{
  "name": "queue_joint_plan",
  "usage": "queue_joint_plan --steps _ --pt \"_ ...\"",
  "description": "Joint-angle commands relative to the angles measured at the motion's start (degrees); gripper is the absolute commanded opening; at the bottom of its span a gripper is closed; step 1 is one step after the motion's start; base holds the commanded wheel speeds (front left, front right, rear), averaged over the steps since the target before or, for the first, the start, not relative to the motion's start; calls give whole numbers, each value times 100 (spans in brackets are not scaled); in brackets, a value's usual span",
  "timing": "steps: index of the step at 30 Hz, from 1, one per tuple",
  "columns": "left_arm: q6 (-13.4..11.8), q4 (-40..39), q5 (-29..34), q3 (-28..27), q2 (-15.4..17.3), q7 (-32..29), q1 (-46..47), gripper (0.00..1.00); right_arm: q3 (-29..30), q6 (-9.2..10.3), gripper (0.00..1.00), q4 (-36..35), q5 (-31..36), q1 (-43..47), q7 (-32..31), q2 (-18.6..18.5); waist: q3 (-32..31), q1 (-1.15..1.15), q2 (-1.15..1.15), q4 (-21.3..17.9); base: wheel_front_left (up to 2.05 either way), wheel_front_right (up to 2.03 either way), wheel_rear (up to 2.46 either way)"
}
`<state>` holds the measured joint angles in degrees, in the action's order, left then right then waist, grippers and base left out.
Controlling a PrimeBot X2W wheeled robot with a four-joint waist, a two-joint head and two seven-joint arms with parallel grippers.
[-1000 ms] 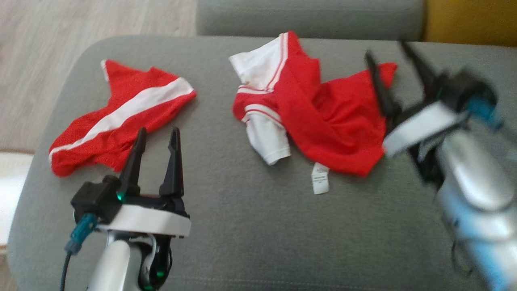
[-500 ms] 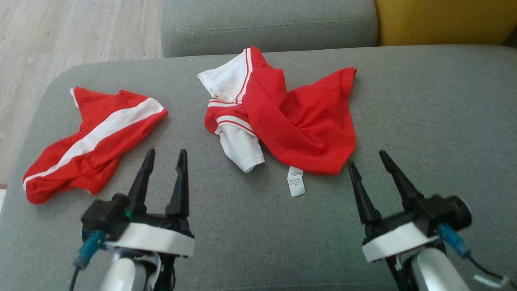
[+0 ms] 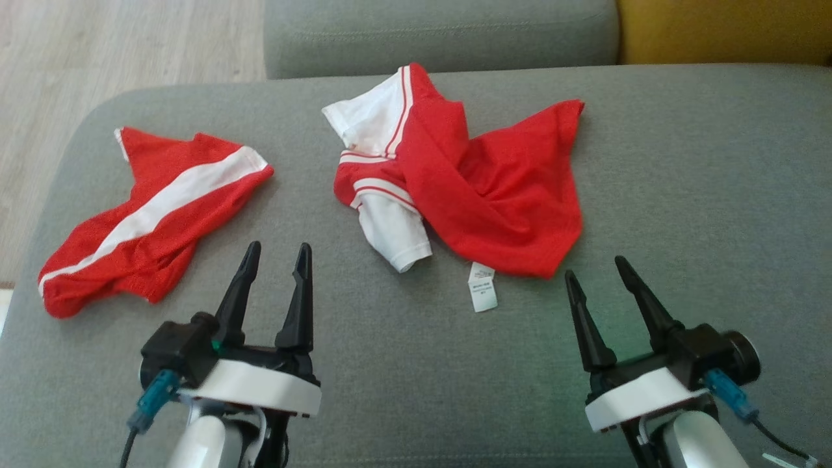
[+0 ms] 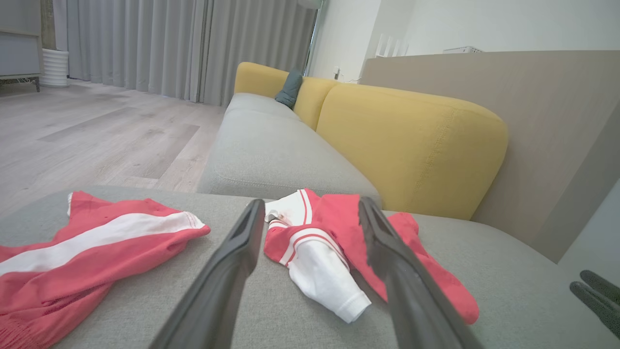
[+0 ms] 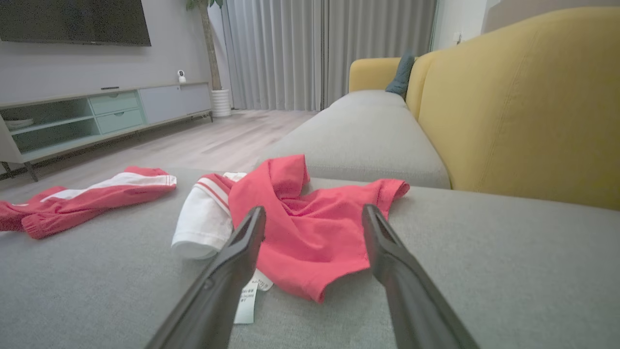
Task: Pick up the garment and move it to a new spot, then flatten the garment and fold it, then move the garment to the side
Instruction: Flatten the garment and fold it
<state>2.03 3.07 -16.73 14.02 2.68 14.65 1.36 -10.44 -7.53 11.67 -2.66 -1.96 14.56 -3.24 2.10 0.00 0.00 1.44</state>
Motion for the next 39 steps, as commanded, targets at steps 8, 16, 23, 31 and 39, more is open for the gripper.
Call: queue_joint_plan --steps 8,16,23,31,39 --pt "-12 -153 -46 -60 20 35 363 100 98 4 100 591 -164 -621 -263 35 408 0 0 376 0 0 0" --pt "11 -113 -57 10 20 35 512 100 122 4 100 1430 -447 -1113 -374 35 731 0 0 616 0 0 0" --pt "27 -101 -19 28 20 35 613 100 -106 4 100 2075 -31 -1517 -217 35 927 0 0 669 0 0 0" --pt "39 -65 7 13 20 35 669 100 -207 4 0 2868 229 -1883 -195 35 975 0 0 636 0 0 0" --pt "31 -2 -3 -99 20 35 570 100 -474 4 0 2921 179 -1933 -33 36 653 0 0 443 0 0 0"
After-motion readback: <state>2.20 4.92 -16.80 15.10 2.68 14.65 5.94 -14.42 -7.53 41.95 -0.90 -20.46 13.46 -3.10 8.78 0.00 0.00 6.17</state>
